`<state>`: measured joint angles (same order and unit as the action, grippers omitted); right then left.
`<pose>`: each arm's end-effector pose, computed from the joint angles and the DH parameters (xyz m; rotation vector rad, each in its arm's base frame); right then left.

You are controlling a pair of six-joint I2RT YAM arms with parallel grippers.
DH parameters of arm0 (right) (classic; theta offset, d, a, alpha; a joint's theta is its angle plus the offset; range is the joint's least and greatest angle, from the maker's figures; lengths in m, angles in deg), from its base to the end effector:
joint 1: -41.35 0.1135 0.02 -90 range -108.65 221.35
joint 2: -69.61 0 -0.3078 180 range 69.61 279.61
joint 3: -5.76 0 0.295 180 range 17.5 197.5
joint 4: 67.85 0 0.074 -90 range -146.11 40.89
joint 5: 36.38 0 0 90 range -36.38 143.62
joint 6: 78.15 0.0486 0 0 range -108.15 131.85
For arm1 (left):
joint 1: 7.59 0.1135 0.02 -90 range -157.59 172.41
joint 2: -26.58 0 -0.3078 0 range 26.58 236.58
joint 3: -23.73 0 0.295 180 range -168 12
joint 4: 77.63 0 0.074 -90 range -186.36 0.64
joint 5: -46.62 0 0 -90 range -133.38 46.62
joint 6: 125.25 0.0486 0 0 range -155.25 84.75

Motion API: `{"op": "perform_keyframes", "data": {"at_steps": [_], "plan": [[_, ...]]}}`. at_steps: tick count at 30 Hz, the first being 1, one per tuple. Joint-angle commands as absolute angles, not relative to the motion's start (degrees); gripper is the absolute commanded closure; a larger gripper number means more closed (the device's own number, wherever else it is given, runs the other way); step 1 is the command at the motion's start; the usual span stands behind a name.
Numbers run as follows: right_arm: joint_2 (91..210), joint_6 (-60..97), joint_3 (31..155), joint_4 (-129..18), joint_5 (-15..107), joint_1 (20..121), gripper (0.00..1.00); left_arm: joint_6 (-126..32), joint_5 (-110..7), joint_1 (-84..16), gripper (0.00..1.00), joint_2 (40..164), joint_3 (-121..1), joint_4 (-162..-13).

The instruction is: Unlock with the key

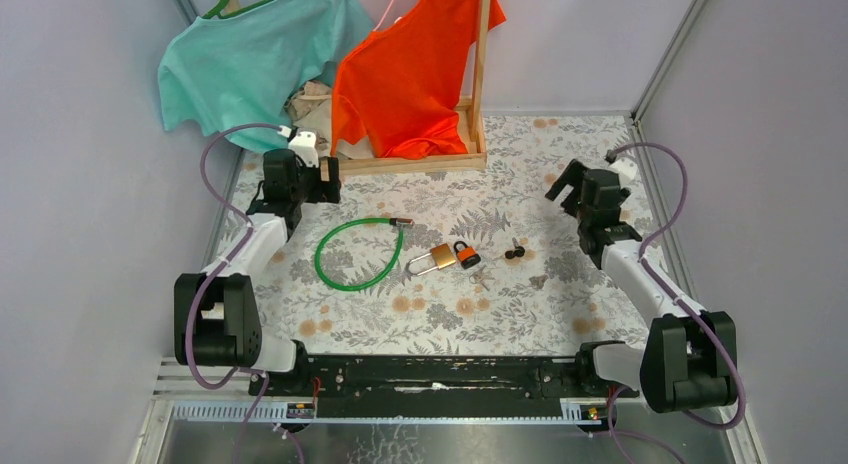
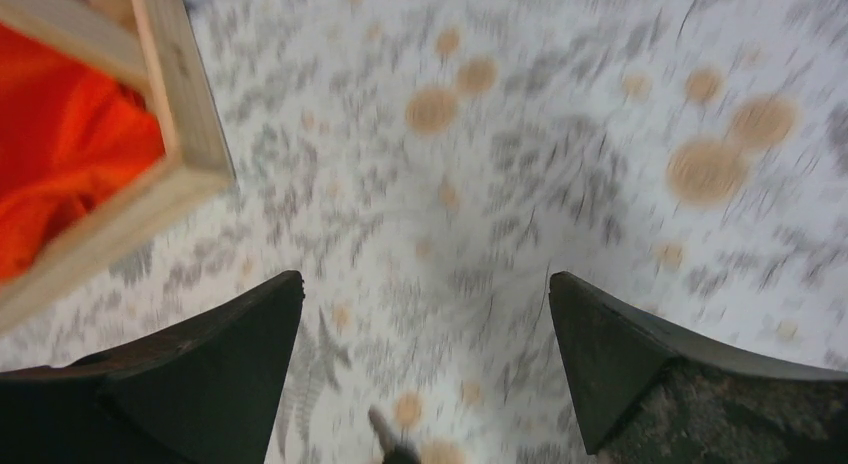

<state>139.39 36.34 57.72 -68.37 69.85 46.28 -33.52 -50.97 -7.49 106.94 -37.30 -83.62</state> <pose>0.3097 0.0131 0.2762 0.5059 1.7913 0.0906 0.3573 -0.0058 0.2671 0.1129 2.0072 -0.1129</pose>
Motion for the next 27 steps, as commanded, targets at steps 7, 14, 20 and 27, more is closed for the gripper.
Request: {"op": "perform_keyframes", "data": {"at_steps": [7, 14, 20, 27], "plan": [[135.8, 53.6, 57.6, -32.0, 78.6, 66.5, 0.15, -29.0, -59.5, -7.0, 0.00, 106.8, -40.5, -101.8], [130.7, 61.4, 51.0, -28.8, 78.2, 70.1, 0.34, -24.1, -62.6, -7.0, 0.00, 108.6, -43.0, -108.3], [132.6, 61.8, 49.3, -30.6, 77.7, 70.1, 0.40, -19.0, -65.7, -7.0, 0.00, 109.9, -47.1, -115.6], [138.0, 60.8, 49.1, -34.7, 77.1, 70.0, 0.48, -17.7, -70.6, -7.1, 0.05, 110.3, -47.6, -118.0]]}}
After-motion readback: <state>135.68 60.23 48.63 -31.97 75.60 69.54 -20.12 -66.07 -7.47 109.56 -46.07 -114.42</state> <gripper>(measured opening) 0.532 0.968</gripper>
